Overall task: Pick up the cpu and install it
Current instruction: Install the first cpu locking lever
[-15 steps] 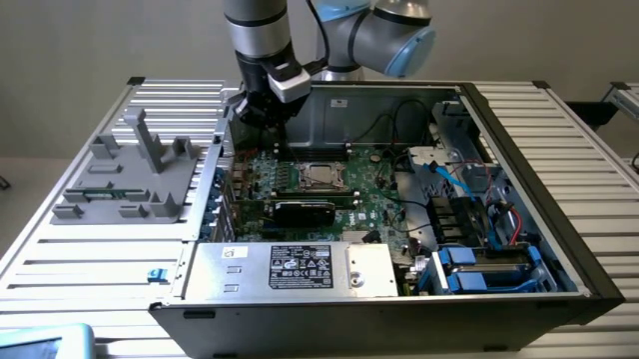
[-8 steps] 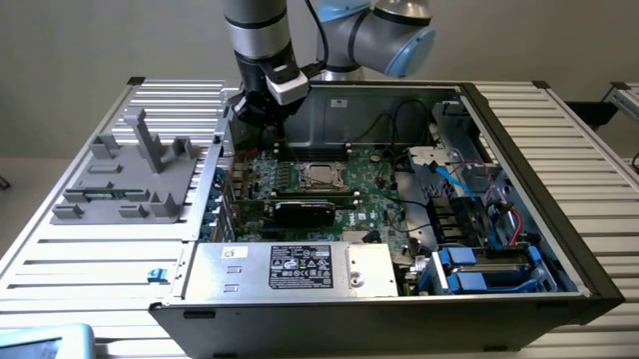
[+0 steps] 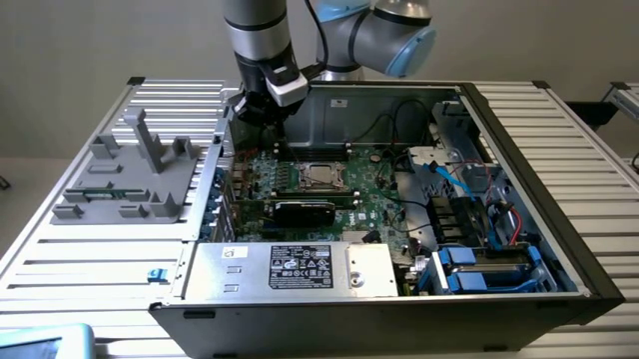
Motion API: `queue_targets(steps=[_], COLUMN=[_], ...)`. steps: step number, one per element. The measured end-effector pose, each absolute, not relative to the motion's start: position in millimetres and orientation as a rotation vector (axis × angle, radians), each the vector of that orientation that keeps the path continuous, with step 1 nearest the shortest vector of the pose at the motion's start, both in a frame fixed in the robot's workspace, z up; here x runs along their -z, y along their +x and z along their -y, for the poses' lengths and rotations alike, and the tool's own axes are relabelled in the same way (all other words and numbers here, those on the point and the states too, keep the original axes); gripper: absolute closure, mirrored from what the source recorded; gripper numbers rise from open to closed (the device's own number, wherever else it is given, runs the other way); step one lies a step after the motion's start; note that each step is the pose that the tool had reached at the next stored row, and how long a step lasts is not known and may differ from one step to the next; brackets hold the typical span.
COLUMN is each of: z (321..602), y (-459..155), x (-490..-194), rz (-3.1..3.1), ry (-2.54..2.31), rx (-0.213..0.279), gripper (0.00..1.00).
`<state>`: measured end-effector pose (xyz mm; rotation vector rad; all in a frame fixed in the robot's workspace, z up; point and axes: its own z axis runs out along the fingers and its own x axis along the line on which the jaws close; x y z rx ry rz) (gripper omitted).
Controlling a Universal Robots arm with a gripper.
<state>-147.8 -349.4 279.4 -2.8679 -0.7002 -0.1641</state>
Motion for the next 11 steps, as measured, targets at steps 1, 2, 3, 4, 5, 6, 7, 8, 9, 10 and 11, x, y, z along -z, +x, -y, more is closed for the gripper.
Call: queue_targets(steps=[1,2,3,4,5,6,7,8,9,10,11], z=[349.4,349.4,349.4,349.4,349.3,349.3,349.4,349.4,349.4,349.4,349.4], y=[-147.8,-147.9,-148.1,-148.3,-148.4,-148.5,-148.7,-148.7,-148.8,-148.8,-148.9], x=[-279.0,-278.8,-278.6,-278.3,-277.9,-277.5,-277.1,-276.5,-275.9,-275.0,-274.0], rz=[0.694,0.688,0.681,0.675,0.669,0.664,0.658,0.653,0.647,0.64,0.632], ry=[-2.859,-2.851,-2.845,-2.842,-2.842,-2.843,-2.843,-2.844,-2.845,-2.846,-2.847], rx=[0.168,0.171,0.172,0.17,0.167,0.161,0.156,0.151,0.146,0.142,0.14], gripper=[0.89,0.89,0.89,0.89,0.89,0.89,0.89,0.89,0.89,0.89,0.89])
